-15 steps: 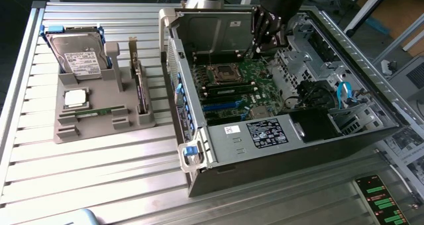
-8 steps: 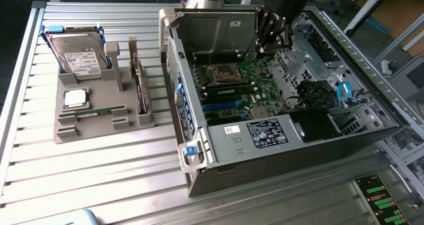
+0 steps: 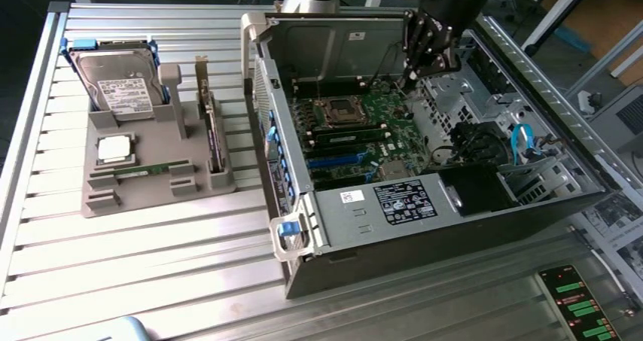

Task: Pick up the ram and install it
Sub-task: 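Press down the ram until it locks into place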

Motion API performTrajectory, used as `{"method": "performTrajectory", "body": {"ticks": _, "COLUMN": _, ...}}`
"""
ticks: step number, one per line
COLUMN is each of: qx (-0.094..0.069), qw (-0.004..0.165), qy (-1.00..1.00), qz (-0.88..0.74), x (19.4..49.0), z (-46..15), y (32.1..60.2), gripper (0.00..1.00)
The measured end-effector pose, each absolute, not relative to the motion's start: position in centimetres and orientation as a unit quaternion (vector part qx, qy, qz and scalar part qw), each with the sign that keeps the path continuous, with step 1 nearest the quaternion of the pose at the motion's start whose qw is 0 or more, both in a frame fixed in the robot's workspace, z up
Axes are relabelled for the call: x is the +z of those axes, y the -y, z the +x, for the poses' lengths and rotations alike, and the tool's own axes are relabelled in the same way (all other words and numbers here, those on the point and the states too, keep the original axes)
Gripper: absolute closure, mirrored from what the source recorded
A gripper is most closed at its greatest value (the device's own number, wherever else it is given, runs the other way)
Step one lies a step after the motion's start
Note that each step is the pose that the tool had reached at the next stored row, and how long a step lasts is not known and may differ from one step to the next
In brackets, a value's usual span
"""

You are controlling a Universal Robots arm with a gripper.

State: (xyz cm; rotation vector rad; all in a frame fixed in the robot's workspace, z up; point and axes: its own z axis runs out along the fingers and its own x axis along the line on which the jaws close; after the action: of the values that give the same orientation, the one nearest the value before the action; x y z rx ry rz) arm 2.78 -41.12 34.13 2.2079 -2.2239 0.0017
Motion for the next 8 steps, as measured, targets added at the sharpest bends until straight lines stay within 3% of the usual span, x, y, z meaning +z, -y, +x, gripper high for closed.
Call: {"method": "performTrajectory", "body": {"ticks": 8, "qx": 0.0, "qw": 0.004, "qy": 0.71, "qz": 0.705, "x": 34.13, "z": 3.39, "y": 41.12, "gripper": 0.9}}
